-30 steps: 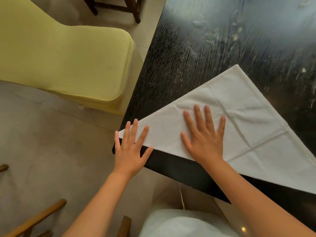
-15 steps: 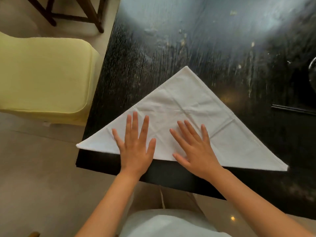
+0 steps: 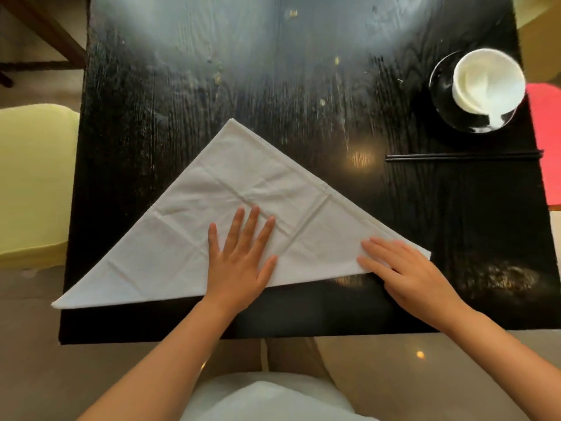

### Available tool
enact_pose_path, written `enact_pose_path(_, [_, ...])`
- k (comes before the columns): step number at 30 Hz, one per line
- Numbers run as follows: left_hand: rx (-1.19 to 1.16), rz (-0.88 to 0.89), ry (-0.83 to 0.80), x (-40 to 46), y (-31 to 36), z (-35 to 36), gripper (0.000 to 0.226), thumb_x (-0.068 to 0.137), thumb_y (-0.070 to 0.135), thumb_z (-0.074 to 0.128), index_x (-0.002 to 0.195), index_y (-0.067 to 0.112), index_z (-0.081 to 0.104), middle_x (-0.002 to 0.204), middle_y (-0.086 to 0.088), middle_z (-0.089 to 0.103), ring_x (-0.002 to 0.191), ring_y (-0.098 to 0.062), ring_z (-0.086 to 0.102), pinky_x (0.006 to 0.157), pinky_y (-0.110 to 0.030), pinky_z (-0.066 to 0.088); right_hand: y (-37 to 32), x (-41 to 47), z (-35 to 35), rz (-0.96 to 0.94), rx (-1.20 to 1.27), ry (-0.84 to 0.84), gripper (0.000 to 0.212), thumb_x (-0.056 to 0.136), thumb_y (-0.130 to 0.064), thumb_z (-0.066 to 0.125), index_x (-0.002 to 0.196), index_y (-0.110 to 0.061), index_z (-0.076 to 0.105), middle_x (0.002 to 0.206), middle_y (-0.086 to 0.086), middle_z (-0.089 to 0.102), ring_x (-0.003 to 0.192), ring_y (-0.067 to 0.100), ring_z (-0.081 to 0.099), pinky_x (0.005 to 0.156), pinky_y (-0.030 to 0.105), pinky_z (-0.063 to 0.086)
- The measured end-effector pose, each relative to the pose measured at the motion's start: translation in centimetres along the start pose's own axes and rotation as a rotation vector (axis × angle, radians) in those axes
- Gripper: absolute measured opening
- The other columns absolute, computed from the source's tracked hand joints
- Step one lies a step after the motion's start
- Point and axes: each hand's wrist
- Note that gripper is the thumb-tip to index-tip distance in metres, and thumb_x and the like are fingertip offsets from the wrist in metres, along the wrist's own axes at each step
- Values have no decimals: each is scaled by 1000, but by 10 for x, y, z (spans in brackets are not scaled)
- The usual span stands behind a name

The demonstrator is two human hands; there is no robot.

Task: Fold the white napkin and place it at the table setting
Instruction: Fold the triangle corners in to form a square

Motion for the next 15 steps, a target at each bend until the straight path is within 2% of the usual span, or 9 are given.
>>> enact_pose_path(3, [4, -6, -15, 0, 1, -3, 64, 93, 56, 8, 150, 28, 3, 159, -5, 3, 146, -25, -1, 113, -57, -2, 20, -4, -5, -34, -36, 67, 29, 86, -10, 57, 112, -2, 66, 122, 20, 62, 116, 33, 57, 97, 46, 47])
enact_pose_path(6, [3, -15, -34, 0, 2, -7, 65, 92, 58, 1, 150, 28, 3, 159, -5, 3, 146, -25, 0, 113, -56, -2, 30, 2, -17, -36, -56, 63, 27, 72, -10, 74, 98, -2, 71, 108, 19, 69, 103, 33, 65, 86, 46, 54])
enact_pose_path(8, [-11, -17, -46, 0, 3, -10, 65, 92, 58, 1, 150, 28, 4, 159, -6, 4, 145, -25, 0, 113, -56, -3, 33, 12, -33, -7, 7, 77, 20, 68, -5, 78, 88, -3, 72, 92, 15, 73, 88, 30, 69, 81, 42, 56])
enact_pose_path(11, [-40, -22, -59, -1, 4, -13, 64, 92, 57, 0, 149, 28, 4, 159, -4, 3, 145, -22, -4, 113, -56, -3, 35, 38, -60, 108, 239, 96, 17, 72, -2, 74, 88, -9, 72, 86, 5, 71, 81, 20, 68, 78, 35, 55])
enact_pose_path(14, [-106, -31, -51, -5, 4, -13, 62, 93, 56, -2, 148, 28, -1, 158, -3, 1, 145, -19, -8, 113, -54, -4, 30, 74, -85, 313, 565, 143, 22, 77, -8, 71, 96, -18, 67, 91, -7, 66, 86, 7, 63, 75, 13, 49])
enact_pose_path(15, [-141, -30, -43, -8, 4, -13, 62, 93, 55, -3, 148, 28, -2, 158, -2, 2, 145, -18, -9, 114, -52, -5, 28, 88, -91, 356, 647, 170, 24, 78, -10, 71, 99, -20, 65, 93, -10, 64, 87, 4, 61, 73, 11, 49])
Point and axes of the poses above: each hand's wrist, its own x-axis towards the middle knuckle, its own z-axis out of the palm, y = z × x
